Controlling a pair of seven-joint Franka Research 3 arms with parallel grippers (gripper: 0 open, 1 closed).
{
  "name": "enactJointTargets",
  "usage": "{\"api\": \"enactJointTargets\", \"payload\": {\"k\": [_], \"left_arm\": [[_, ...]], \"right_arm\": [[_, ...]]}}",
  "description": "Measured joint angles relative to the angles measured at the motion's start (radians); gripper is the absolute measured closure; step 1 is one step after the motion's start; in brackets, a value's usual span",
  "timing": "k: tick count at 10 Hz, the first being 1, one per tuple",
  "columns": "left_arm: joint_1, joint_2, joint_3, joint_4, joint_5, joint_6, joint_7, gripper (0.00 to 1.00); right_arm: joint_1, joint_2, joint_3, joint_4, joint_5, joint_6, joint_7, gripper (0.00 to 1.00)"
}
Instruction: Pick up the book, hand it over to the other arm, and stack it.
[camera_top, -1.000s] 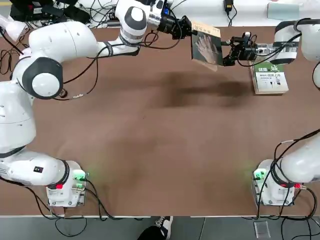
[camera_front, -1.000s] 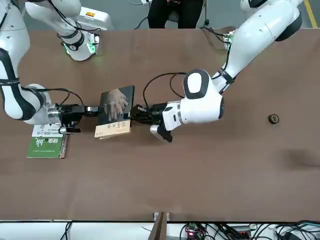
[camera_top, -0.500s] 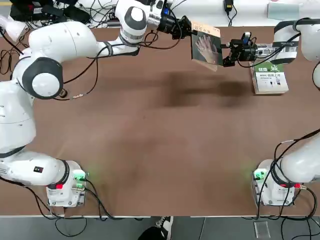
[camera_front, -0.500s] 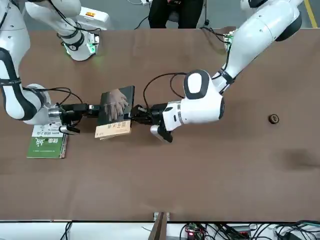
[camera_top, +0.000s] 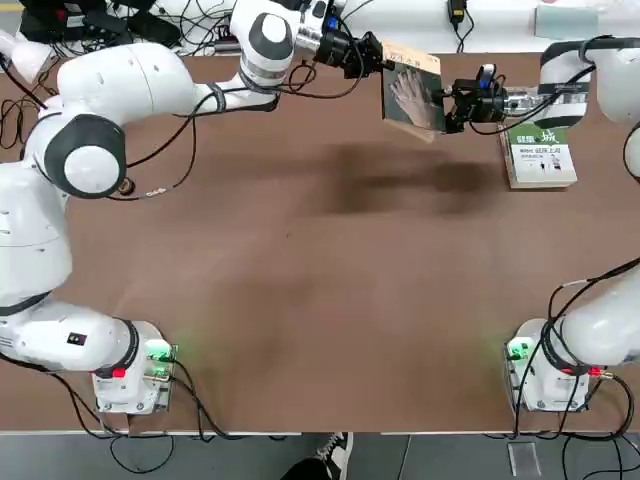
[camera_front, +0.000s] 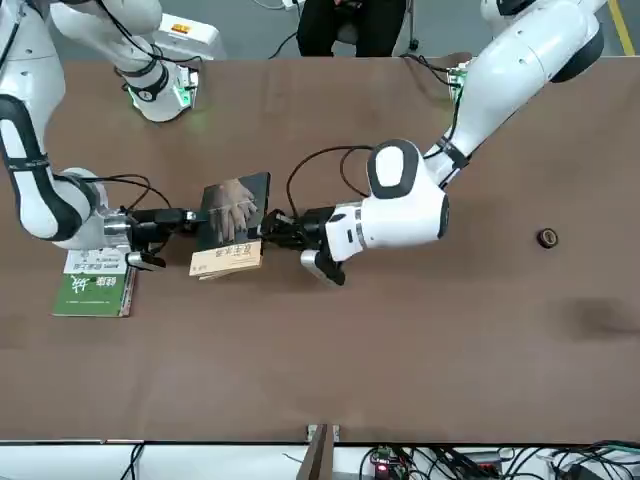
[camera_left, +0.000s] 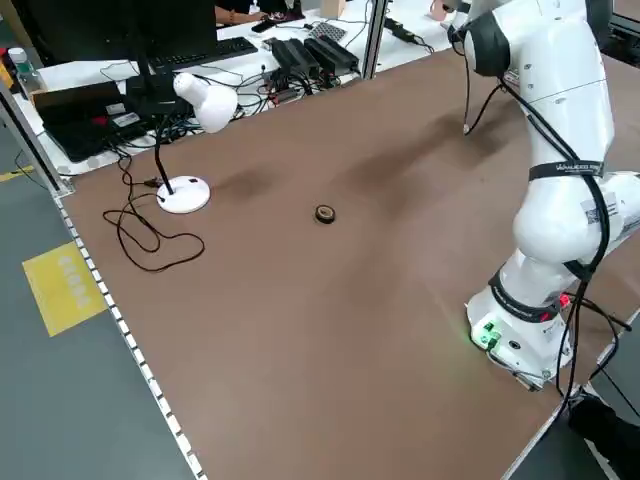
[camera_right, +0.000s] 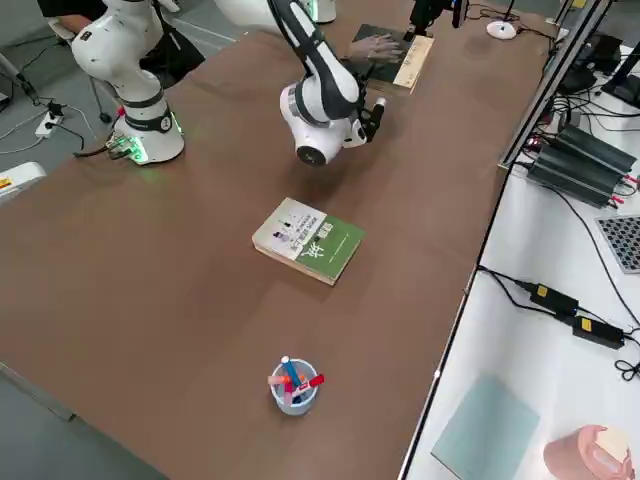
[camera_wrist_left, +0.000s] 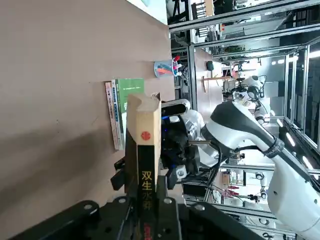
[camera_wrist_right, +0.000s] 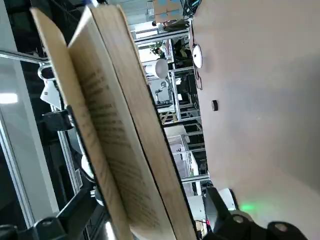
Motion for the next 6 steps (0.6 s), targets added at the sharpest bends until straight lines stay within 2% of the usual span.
{"api": "enactJointTargets", "payload": {"k": [4, 5, 6], "left_arm": [[0.0, 0.0, 0.001, 0.0, 0.0, 0.0, 0.008, 0.99], [0.0, 0.0, 0.001, 0.0, 0.0, 0.0, 0.008, 0.99], [0.0, 0.0, 0.001, 0.0, 0.0, 0.0, 0.008, 0.99]], "right_arm": [[0.004, 0.0, 0.012, 0.0, 0.008, 0.001, 0.004, 0.04], [0.004, 0.0, 0.012, 0.0, 0.008, 0.001, 0.011, 0.11], [0.004, 0.0, 0.012, 0.0, 0.009, 0.001, 0.027, 0.26]]}}
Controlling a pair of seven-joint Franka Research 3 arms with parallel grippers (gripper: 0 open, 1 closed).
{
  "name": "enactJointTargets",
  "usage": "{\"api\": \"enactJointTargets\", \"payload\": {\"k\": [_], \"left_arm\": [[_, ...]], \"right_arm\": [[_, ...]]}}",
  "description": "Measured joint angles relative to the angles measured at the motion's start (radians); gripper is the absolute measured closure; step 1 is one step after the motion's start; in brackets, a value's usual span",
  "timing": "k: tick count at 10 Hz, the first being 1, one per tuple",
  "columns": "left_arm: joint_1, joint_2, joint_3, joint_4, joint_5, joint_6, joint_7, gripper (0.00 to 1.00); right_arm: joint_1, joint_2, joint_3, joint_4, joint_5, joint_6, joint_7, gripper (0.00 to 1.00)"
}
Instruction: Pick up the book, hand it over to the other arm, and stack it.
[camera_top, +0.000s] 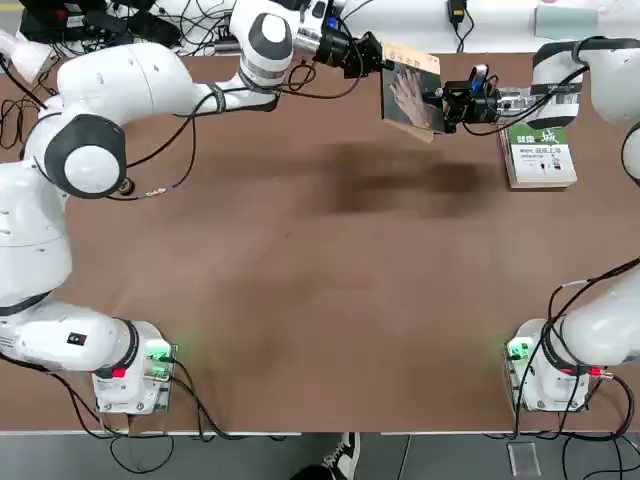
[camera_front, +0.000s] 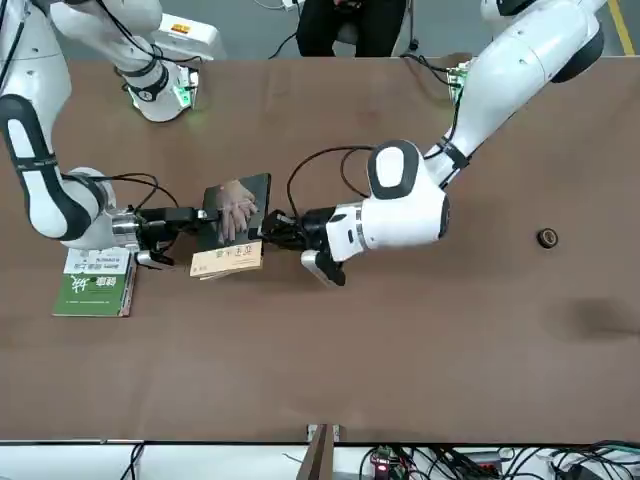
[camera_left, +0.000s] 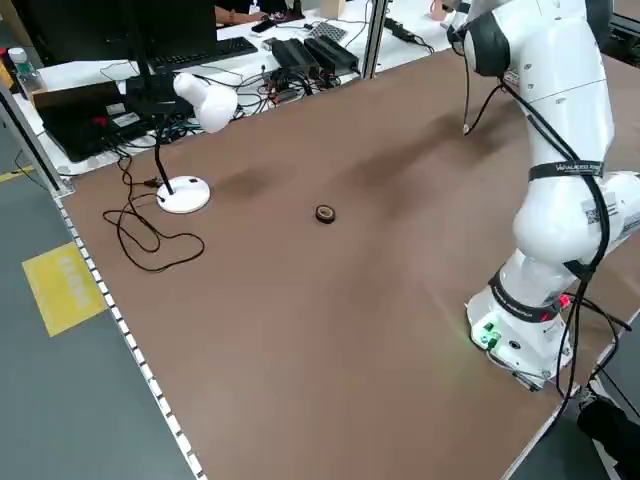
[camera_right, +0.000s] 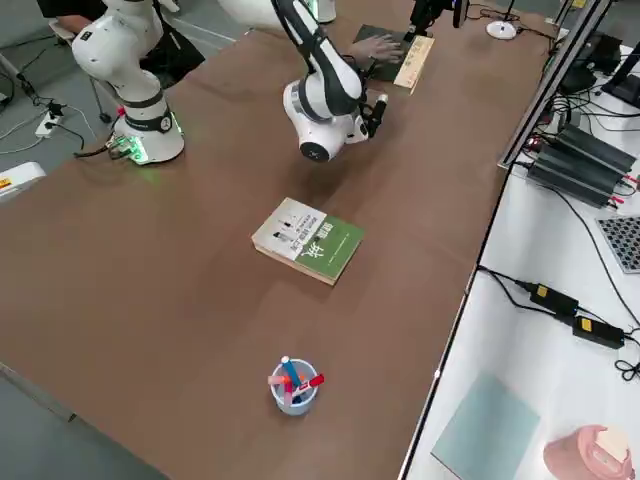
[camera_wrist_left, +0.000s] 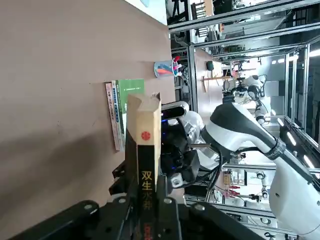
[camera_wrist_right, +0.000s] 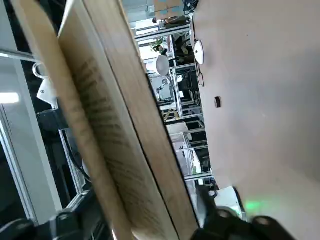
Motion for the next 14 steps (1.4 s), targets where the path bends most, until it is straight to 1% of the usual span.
{"api": "enactJointTargets", "payload": {"k": [3, 6, 8, 9, 10, 13, 14], "left_arm": [[0.0, 0.0, 0.001, 0.0, 0.0, 0.0, 0.001, 0.99], [0.0, 0.0, 0.008, -0.003, 0.0, 0.0, 0.001, 0.97], [0.0, 0.0, 0.009, -0.003, 0.0, 0.001, 0.001, 0.96], [0.0, 0.0, 0.009, -0.002, 0.0, 0.001, 0.001, 0.9], [0.0, 0.0, 0.008, -0.001, 0.0, 0.001, 0.001, 0.8], [-0.001, 0.0, 0.005, 0.002, 0.0, 0.001, 0.001, 0.42], [-0.001, 0.0, 0.004, 0.004, 0.0, 0.001, 0.001, 0.36]], "right_arm": [[-0.001, 0.0, -0.001, 0.0, 0.004, -0.002, 0.044, 0.56], [-0.004, -0.001, -0.003, 0.0, 0.01, -0.007, 0.054, 0.81], [-0.005, -0.003, -0.005, 0.0, 0.011, -0.014, 0.07, 0.81], [-0.005, -0.005, -0.008, 0.0, 0.011, -0.02, 0.074, 0.81], [-0.005, -0.006, -0.012, 0.0, 0.012, -0.027, 0.079, 0.81], [-0.006, -0.007, -0.045, 0.001, 0.012, -0.069, 0.091, 0.81], [-0.006, -0.007, -0.063, 0.001, 0.012, -0.085, 0.092, 0.81]]}}
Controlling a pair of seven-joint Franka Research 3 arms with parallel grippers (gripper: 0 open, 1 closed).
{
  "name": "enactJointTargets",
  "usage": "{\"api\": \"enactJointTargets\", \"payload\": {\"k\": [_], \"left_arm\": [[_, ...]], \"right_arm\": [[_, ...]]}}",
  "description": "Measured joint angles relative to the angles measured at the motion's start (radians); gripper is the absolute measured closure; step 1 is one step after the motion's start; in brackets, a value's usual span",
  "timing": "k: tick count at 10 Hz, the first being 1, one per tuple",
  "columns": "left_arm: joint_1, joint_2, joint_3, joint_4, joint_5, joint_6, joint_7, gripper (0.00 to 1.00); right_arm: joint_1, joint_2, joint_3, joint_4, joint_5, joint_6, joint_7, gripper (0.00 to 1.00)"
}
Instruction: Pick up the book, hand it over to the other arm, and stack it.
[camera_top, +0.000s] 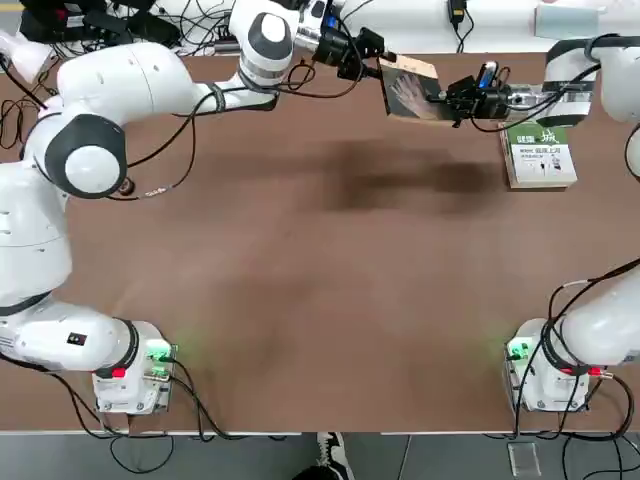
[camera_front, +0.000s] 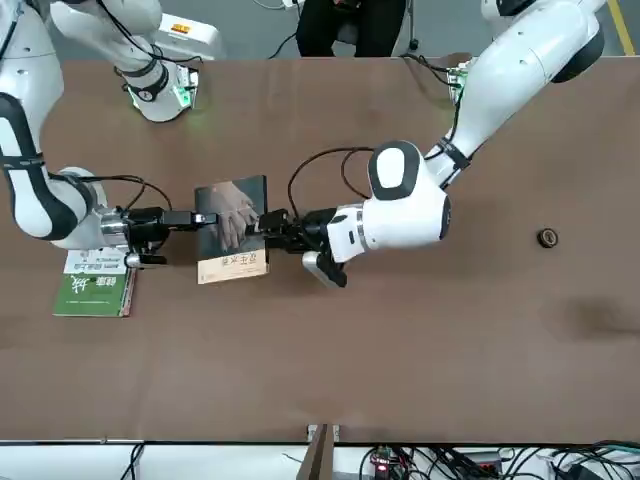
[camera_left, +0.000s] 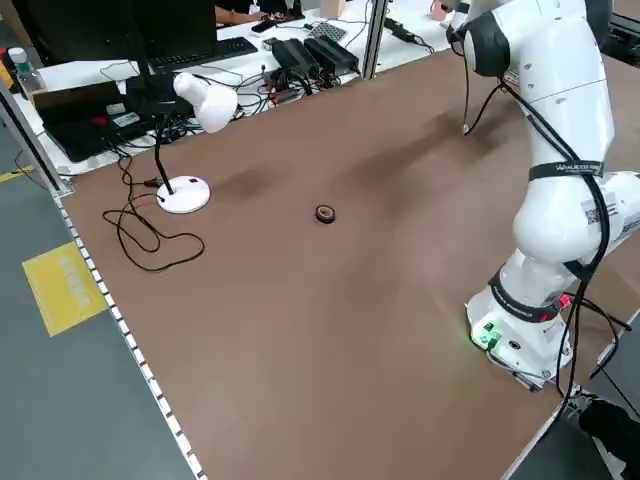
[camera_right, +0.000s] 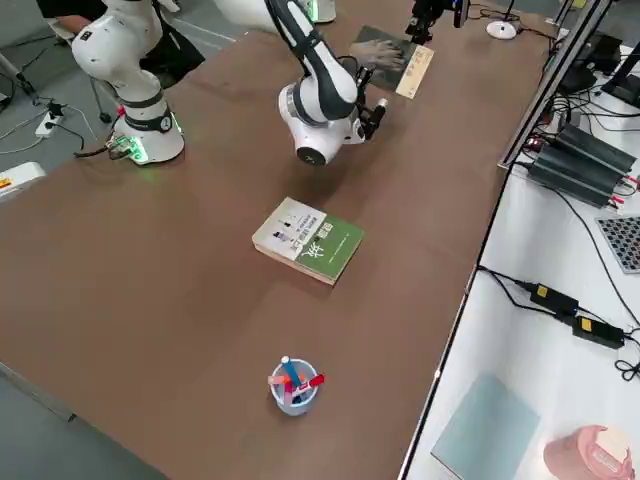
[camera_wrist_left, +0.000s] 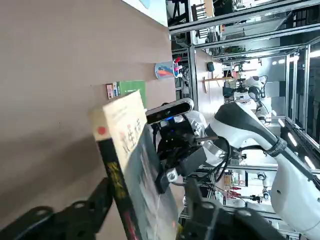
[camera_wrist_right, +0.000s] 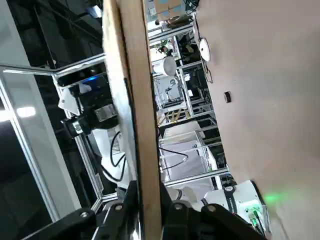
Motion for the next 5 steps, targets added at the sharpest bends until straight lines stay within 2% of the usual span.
{"api": "enactJointTargets", "payload": {"k": [3, 5], "left_arm": [[0.0, 0.0, -0.002, 0.005, 0.0, 0.0, 0.0, 0.36], [0.001, -0.004, -0.002, 0.011, 0.02, 0.002, 0.002, 0.36]], "right_arm": [[-0.001, 0.0, -0.067, 0.008, -0.016, -0.042, 0.039, 0.81], [-0.007, 0.0, -0.129, 0.027, -0.061, -0.077, 0.075, 0.81]]}}
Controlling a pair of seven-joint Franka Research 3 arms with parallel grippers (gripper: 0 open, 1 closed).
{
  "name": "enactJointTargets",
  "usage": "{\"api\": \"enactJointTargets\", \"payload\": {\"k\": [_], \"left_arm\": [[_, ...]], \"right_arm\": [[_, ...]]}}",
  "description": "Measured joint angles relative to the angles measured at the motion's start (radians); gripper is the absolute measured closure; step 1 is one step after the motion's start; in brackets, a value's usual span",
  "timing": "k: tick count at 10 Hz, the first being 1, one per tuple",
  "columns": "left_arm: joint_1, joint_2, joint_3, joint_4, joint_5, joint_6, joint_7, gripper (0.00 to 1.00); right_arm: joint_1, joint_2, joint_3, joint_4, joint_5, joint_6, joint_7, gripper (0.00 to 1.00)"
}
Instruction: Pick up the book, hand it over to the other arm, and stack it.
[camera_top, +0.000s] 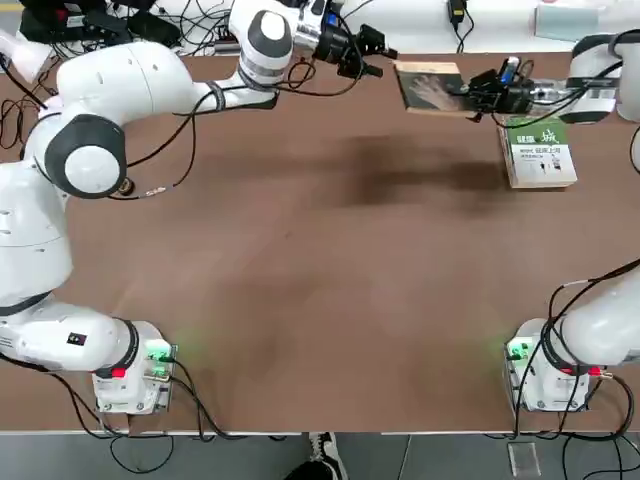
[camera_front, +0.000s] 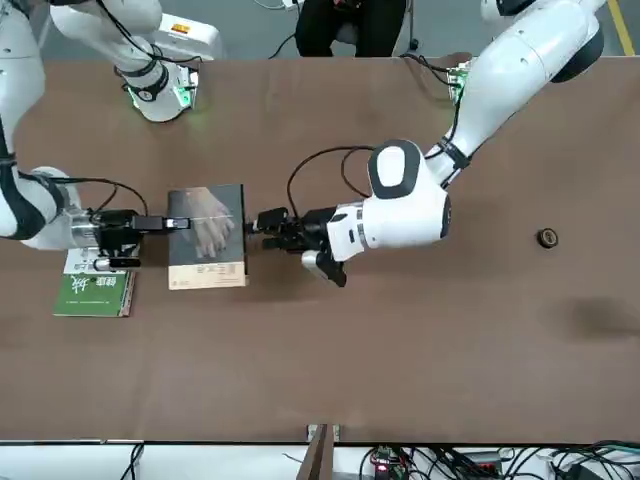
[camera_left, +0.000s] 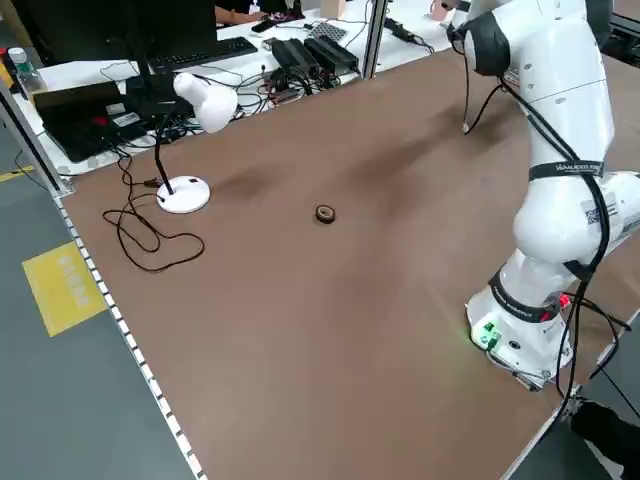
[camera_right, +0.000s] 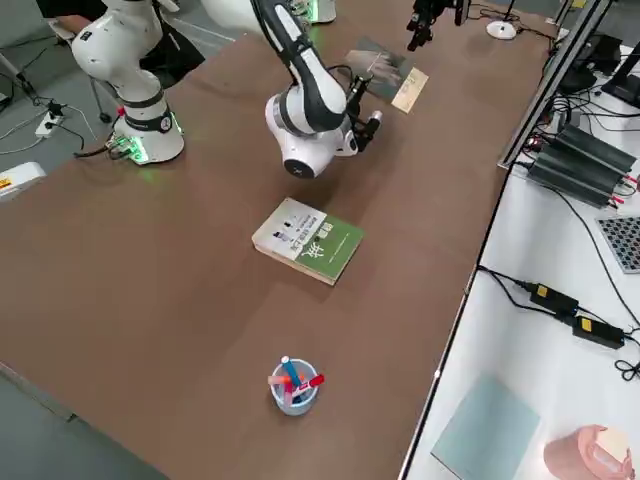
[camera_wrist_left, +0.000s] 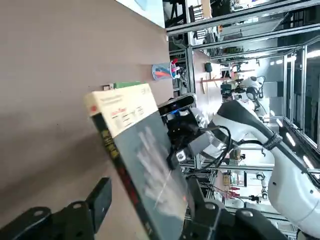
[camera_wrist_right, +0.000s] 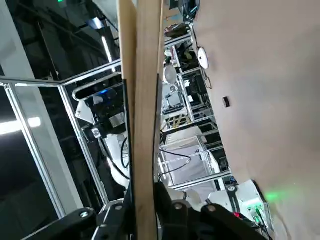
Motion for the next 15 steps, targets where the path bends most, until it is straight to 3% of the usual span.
{"api": "enactJointTargets", "payload": {"k": [4, 8, 12, 13, 15], "left_arm": [[0.038, -0.023, 0.011, 0.002, 0.338, -0.056, -0.065, 0.39], [0.119, -0.086, 0.012, 0.004, 0.769, -0.296, -0.199, 0.49], [0.189, -0.115, 0.017, 0.004, 0.95, -0.386, -0.199, 0.07], [0.193, -0.122, 0.016, 0.004, 1.007, -0.415, -0.199, 0.0], [0.196, -0.145, 0.018, 0.004, 1.099, -0.489, -0.205, 0.0]], "right_arm": [[-0.032, 0.0, -0.12, 0.039, -0.122, -0.069, 0.016, 0.81], [-0.122, 0.003, -0.144, 0.129, -0.261, -0.131, 0.013, 0.81], [-0.21, 0.078, -0.154, 0.256, -0.359, -0.208, -0.029, 0.81], [-0.225, 0.105, -0.155, 0.288, -0.374, -0.228, -0.034, 0.81], [-0.256, 0.168, -0.157, 0.348, -0.406, -0.259, -0.046, 0.81]]}}
